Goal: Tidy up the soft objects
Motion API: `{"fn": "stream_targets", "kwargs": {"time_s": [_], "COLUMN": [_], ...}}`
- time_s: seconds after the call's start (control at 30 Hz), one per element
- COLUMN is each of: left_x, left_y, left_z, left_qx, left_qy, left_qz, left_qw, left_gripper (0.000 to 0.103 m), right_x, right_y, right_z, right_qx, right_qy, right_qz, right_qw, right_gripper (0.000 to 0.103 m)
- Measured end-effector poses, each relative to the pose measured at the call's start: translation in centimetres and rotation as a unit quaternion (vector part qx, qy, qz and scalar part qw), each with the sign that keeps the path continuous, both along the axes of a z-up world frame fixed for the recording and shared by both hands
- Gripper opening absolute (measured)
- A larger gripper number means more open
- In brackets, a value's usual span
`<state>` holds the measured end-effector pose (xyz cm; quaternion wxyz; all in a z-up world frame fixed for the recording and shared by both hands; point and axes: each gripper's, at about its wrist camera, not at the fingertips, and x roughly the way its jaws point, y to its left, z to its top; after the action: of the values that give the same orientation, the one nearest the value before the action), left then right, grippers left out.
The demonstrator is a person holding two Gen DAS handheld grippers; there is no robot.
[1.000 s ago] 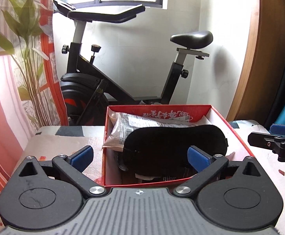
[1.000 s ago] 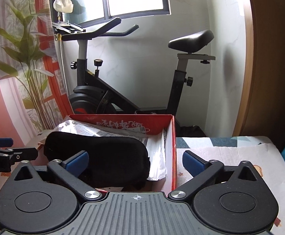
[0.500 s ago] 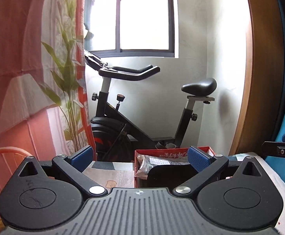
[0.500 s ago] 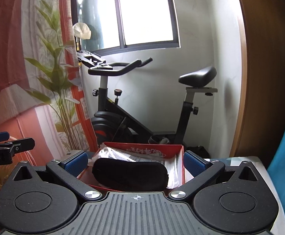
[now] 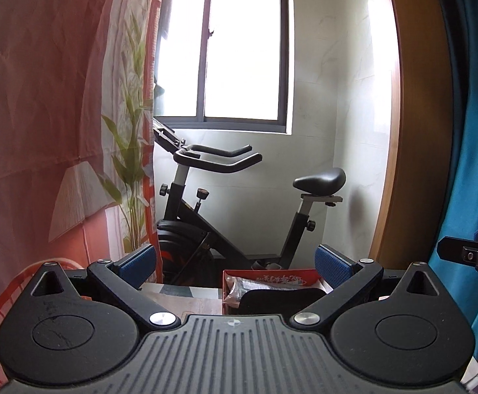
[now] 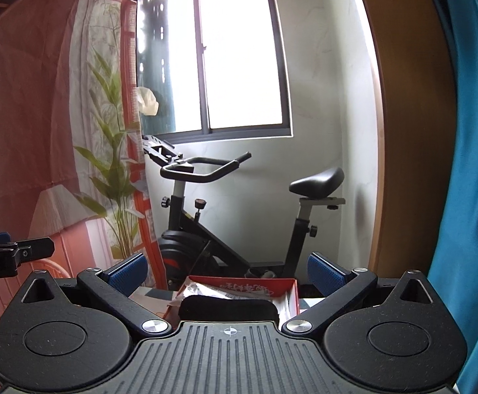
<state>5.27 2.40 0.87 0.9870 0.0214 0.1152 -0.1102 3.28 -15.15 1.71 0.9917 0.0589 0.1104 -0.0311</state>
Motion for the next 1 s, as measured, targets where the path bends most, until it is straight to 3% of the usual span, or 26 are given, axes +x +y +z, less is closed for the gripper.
{"fn": "stream_targets", "kwargs": {"time_s": [0.17,0.4,1.0], "left_x": [-2.5,-5.1,-5.3], "left_y": [-0.1,-1.7,-1.6], "left_z": [0.1,0.0,0.1], "left_qx": [0.003,0.037,0.030], "left_qy": [-0.017,-0.038,-0.030], "left_qz": [0.005,0.019,0.021], "left_qw": [0.9998,0.9984,0.9989], "left_gripper": [0.103,0.103,0.103], "right_x": [-2.5,-4.6,-5.0], "right_y": [0.7,1.5,0.9], "right_z": [0.7,0.5,-0.4], "right_qx": [-0.008,-0.018,-0.012], "right_qy": [-0.012,-0.021,-0.021], "right_qz": [-0.007,-0.010,-0.028], "right_qw": [1.000,1.000,0.999], "right_gripper": [0.103,0.103,0.103]}}
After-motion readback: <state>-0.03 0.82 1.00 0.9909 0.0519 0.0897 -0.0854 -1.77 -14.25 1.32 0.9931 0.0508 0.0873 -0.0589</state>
